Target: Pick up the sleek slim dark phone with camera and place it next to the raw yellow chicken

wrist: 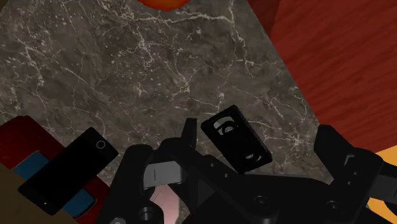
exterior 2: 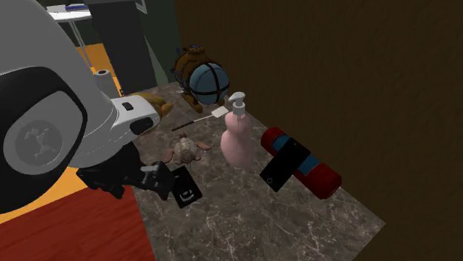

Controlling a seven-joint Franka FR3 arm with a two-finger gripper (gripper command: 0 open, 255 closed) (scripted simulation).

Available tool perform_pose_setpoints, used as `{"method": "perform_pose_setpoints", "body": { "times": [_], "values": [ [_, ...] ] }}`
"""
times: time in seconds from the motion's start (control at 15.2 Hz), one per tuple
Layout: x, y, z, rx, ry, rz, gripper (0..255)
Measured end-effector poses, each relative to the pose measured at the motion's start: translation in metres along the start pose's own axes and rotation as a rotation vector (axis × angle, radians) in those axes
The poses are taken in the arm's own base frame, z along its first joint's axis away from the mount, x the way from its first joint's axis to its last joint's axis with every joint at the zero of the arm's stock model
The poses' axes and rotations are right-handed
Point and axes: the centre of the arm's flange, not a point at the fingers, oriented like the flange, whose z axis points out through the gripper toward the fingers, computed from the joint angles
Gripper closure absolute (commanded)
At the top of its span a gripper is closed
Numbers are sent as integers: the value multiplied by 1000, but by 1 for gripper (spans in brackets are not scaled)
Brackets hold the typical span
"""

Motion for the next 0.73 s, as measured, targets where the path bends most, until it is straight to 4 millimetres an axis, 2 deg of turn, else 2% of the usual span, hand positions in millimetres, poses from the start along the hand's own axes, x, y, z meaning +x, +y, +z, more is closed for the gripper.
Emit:
{"method": "perform_pose_setpoints", "body": {
  "times": [0.13,0.33,0.73],
  "values": [
    [-1,8,2,14,11,2,0],
    [1,52,10,91,73,11,0],
    [-6,148,45,271,222,28,0]
  ]
}}
